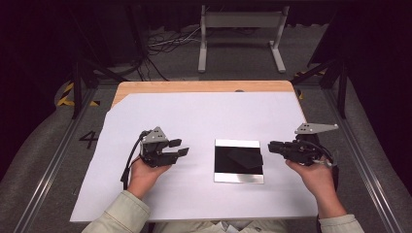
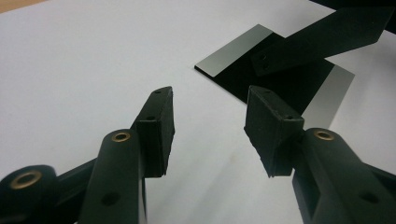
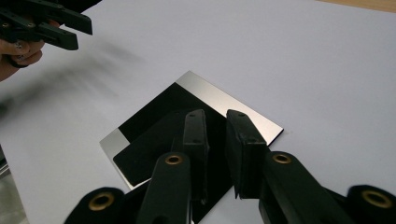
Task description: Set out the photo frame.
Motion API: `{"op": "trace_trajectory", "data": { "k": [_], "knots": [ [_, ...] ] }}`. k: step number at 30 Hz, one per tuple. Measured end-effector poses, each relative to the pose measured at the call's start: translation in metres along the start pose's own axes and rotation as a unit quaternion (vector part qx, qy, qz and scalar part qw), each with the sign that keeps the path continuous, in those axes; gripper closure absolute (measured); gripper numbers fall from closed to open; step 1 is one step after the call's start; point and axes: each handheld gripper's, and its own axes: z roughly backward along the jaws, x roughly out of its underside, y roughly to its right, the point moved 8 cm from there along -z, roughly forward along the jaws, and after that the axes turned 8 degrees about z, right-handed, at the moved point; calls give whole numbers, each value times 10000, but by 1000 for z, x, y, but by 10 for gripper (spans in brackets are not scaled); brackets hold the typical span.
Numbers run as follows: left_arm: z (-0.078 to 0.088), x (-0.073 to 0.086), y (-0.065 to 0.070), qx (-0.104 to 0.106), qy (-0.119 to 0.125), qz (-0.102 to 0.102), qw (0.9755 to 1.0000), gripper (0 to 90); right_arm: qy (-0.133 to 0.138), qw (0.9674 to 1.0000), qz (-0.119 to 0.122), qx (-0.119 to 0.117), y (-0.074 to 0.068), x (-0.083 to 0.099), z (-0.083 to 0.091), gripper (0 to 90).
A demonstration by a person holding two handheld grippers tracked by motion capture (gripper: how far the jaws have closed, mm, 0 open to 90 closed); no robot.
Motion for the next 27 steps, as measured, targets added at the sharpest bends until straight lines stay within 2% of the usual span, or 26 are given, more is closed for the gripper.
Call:
{"op": "trace_trajectory", "data": {
  "k": [4,8,11,12,19,27],
  "knots": [
    [-1,1,0,1,-17,8,10000,526,-4,10000,-30,35,3,-2,-2,749],
    [-1,1,1,9,-18,0,10000,526,10,9998,-191,-9,5,-4,-3,710],
    [-1,1,0,5,-22,-16,10000,526,-85,9987,-475,-169,5,-4,-6,674],
    [-1,1,0,0,-24,-4,10000,526,-82,9985,-499,-190,5,-4,-7,666],
    [-2,2,1,9,-52,-22,10000,527,-233,9945,-939,-409,6,-1,-13,607],
    [-2,2,1,5,-57,-18,10000,525,-413,9901,-1202,-602,3,0,-20,587]
  ]
}}
